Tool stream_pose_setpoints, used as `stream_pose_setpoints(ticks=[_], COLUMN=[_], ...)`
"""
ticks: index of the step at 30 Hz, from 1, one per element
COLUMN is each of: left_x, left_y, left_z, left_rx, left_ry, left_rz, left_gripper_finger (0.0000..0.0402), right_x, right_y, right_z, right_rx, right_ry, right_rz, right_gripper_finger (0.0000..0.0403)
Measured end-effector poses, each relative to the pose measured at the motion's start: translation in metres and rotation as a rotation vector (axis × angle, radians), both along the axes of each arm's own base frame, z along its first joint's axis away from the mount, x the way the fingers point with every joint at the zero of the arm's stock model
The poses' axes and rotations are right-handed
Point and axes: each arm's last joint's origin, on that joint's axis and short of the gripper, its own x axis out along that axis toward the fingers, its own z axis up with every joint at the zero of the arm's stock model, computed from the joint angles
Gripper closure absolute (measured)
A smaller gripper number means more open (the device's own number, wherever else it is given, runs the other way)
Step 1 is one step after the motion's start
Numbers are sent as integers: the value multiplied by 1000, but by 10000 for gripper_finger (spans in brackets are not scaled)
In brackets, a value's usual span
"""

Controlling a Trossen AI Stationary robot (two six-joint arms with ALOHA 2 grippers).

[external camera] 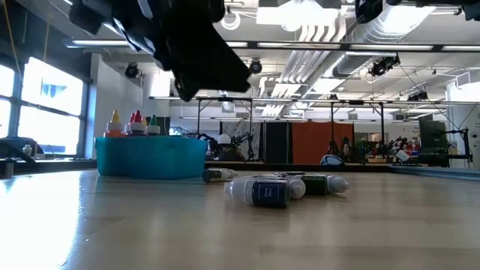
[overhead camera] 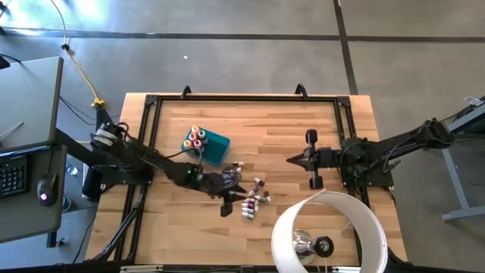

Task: Pick & Place food coloring
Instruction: Put the small dark green food coloring bottle into the blue bin

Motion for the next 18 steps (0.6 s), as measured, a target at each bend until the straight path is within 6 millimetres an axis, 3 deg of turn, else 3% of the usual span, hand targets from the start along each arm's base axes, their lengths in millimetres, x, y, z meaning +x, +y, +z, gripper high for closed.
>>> stream_pose_setpoints(ticks=[7,14,18], left_x=[8,15,13], left_y=[1,-1,2], left_z=[-35,-42,-47], left_rx=[143,131,189], left_ry=[81,46,76], left_rz=[-63,-73,12], left_gripper_finger=[216,211,211], right_x=[5,4,4], right_y=[-2,-1,0], right_z=[-4,-2,-1], right_rx=[-35,-60,-56], right_ry=[46,20,11], right_rz=[-68,-14,7], right_gripper_finger=[402,402,402])
